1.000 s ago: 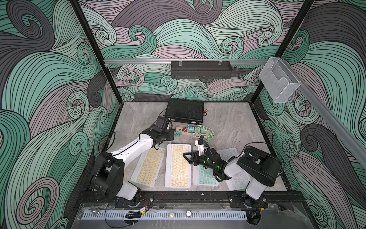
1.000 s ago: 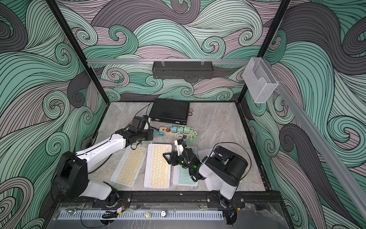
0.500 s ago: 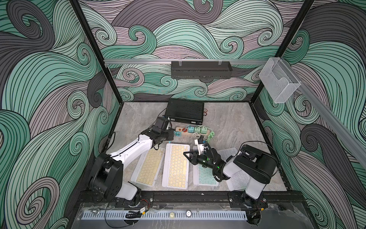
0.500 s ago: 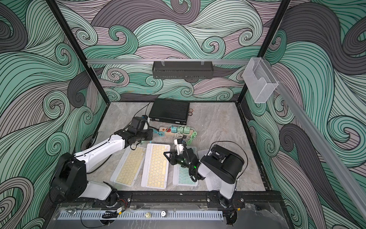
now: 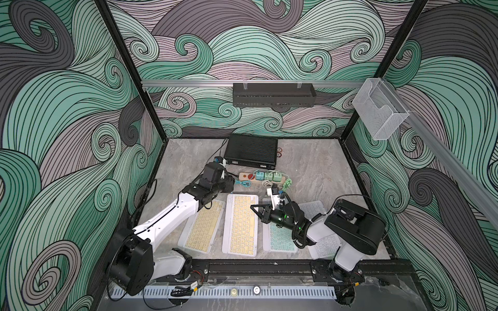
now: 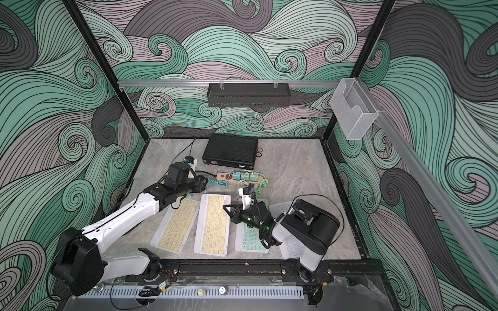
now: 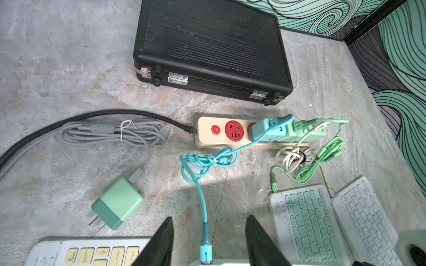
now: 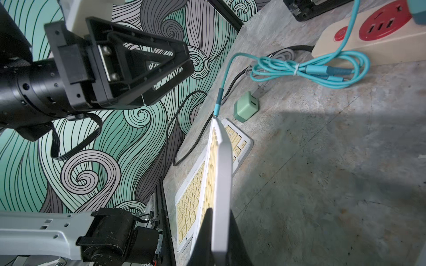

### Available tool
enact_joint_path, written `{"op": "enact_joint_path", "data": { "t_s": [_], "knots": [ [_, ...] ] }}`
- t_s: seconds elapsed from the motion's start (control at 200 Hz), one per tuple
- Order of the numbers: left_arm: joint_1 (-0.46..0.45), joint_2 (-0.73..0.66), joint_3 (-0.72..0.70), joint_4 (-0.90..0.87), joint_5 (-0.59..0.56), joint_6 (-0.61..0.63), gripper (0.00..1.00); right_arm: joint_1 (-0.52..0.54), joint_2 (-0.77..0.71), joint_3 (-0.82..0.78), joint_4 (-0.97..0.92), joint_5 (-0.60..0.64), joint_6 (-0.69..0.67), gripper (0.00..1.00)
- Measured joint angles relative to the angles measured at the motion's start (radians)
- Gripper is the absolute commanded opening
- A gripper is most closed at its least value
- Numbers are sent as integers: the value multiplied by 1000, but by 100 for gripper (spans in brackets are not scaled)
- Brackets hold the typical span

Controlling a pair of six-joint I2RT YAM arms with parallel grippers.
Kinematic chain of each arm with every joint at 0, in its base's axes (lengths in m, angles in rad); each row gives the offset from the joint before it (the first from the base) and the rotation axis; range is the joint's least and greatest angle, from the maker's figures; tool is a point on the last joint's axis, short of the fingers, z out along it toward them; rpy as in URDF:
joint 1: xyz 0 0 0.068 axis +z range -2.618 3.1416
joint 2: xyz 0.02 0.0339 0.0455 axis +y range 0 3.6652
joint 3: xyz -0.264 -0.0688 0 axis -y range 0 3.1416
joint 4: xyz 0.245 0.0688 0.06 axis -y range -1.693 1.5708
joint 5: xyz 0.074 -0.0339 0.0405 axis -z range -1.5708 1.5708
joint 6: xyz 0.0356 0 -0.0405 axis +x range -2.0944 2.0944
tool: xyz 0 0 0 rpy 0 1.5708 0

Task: Unplug the wireless keyboard
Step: Pick up the keyboard from the center of the board.

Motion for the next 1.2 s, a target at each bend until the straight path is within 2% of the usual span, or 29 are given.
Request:
{"op": "enact_joint_path", "data": {
  "t_s": [0.32,0.69,0.831,1.011,1.201],
  "knots": [
    [0,-165,-97,74,0,1,54,0,-118,-16,-46,3,-84,0],
    [-2,-373,-210,183,11,0,52,2,-414,-15,-309,28,-292,0],
    [-6,-436,-237,220,14,-19,55,14,-488,-14,-392,37,-369,0],
    [-6,-431,-241,254,14,-53,56,41,-551,-14,-447,52,-456,0],
    [-7,-352,-233,254,39,-69,56,66,-552,-14,-430,52,-516,0]
  ]
}}
